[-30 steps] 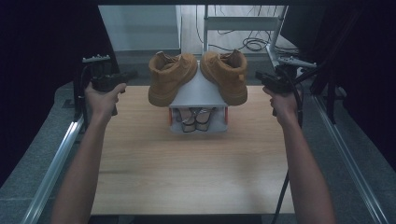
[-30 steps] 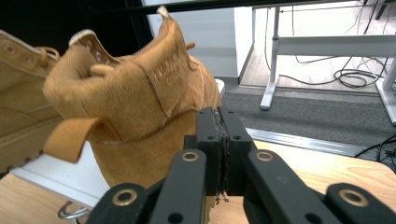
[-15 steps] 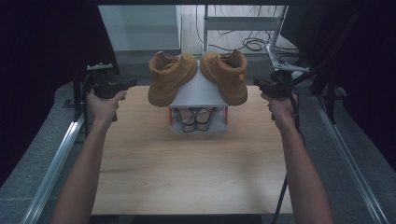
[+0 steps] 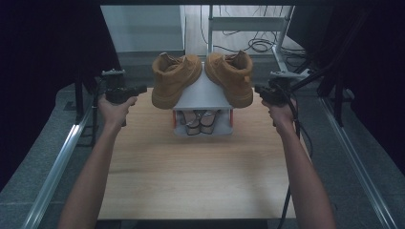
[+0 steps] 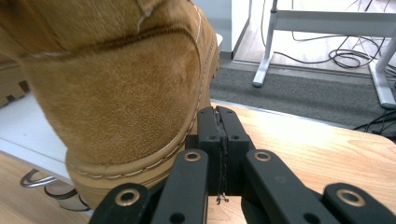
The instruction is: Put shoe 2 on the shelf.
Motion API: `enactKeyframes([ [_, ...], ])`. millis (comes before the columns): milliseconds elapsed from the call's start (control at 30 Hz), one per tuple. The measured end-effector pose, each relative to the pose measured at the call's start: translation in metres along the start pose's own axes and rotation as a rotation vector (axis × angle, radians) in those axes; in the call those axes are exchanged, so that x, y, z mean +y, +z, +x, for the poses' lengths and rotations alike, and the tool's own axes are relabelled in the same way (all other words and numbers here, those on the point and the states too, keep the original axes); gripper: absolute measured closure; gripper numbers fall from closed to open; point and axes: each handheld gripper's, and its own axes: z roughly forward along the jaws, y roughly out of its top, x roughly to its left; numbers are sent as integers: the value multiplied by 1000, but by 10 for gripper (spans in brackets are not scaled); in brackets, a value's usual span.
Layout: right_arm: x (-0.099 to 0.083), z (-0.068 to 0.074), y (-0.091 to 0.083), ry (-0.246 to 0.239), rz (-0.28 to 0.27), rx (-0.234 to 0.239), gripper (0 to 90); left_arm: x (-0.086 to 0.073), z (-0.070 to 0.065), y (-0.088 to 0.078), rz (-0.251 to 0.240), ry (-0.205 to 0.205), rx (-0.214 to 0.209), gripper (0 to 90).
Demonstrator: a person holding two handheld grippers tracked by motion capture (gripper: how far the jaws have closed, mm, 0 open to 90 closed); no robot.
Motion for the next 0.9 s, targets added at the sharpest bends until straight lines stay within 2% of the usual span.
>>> enactKeyframes([
  [233,-1,5,10,-9,0,-39,889,4,-11,11,6,10,-25,894],
  [300,-1,6,10,-11,-4,-45,890,5,-14,12,6,21,-4,895],
  [500,-2,8,10,-15,-13,-57,892,6,-18,12,6,16,8,897],
  [567,-3,9,10,-14,-17,-61,892,7,-20,12,4,28,17,897],
  [600,-3,10,10,-17,-16,-60,892,7,-21,13,0,21,11,897],
  [633,-3,11,10,-16,-15,-51,892,8,-21,13,-10,4,-31,898],
  [667,-3,13,10,-17,-15,-41,892,9,-23,14,-16,-3,-52,898],
  [700,-3,15,11,-24,-19,-32,892,11,-28,16,-16,20,-32,899],
  [767,-3,20,12,-34,-19,-18,892,14,-40,19,-4,96,57,900],
  [800,-3,23,14,-37,-17,-10,892,16,-43,20,1,106,57,900],
  [833,-3,26,15,-40,-15,0,892,17,-43,22,2,78,-4,899],
  [867,-3,29,16,-45,-15,15,892,17,-44,24,-1,55,-39,899],
  [900,-3,31,18,-51,-14,21,892,16,-46,27,-2,51,-51,898],
])
